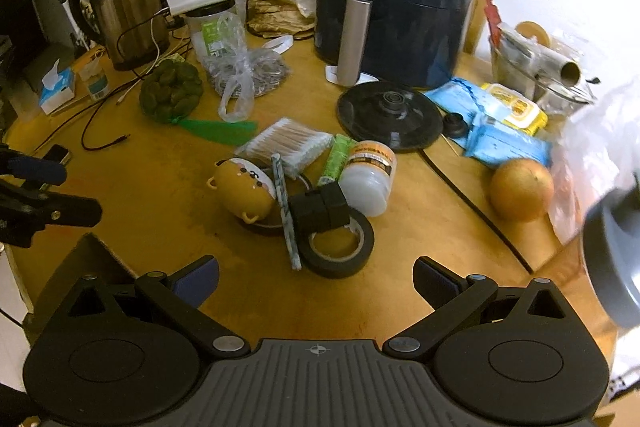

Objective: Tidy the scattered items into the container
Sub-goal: 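Withdraw the open left gripper from the box back over the table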

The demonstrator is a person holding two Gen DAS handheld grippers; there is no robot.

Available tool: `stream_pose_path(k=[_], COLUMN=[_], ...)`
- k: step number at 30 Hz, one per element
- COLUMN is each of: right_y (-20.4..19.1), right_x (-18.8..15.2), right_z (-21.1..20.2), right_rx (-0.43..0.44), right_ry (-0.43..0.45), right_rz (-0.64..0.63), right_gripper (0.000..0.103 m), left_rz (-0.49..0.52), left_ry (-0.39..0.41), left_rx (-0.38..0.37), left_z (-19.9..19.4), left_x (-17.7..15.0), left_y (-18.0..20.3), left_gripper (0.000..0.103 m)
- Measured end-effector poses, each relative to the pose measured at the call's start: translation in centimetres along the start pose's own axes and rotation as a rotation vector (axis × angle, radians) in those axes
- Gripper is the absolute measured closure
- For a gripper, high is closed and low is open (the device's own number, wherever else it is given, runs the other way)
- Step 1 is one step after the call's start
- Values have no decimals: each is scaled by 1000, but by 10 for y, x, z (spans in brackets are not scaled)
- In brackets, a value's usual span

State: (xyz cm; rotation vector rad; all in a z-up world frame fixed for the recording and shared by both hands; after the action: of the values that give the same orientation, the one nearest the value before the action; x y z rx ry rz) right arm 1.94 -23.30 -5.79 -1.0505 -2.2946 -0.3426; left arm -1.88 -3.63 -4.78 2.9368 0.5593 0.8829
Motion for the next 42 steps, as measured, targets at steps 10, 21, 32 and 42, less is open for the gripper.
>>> stream_pose_path(k=[10,21,32,42], right_y=[1,-1,1,1], right_x=[17,28,30,30], right_z=[39,78,102,85], right_rx=[47,55,63,37], right_ry=[-15,-49,-100,-78], right_rz=[-64,-156,-213,-214], right_gripper=[13,24,54,54], left_rz=[-71,-163,-218,-196], left_ry=[-20,-22,-26,-18], left_rx=[40,81,107,96], left_z=[-4,-15,-22,-22], left_x=[-8,-19,-29,-26], left_y=[-15,-27,-36,-31], left_gripper=[25,25,25,25])
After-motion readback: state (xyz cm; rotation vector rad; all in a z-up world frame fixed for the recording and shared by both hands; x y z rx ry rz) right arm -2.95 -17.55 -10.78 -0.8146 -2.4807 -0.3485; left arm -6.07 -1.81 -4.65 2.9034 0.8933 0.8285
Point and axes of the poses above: each gripper's, at about its wrist camera, not at the fingertips, and z roughly the way its jaws point, y to its right, x to its top, the point moved 3 cm from there along z, roughly the way its jaws point, and after that the axes turned 1 degree about -z, right-handed, at the moved point
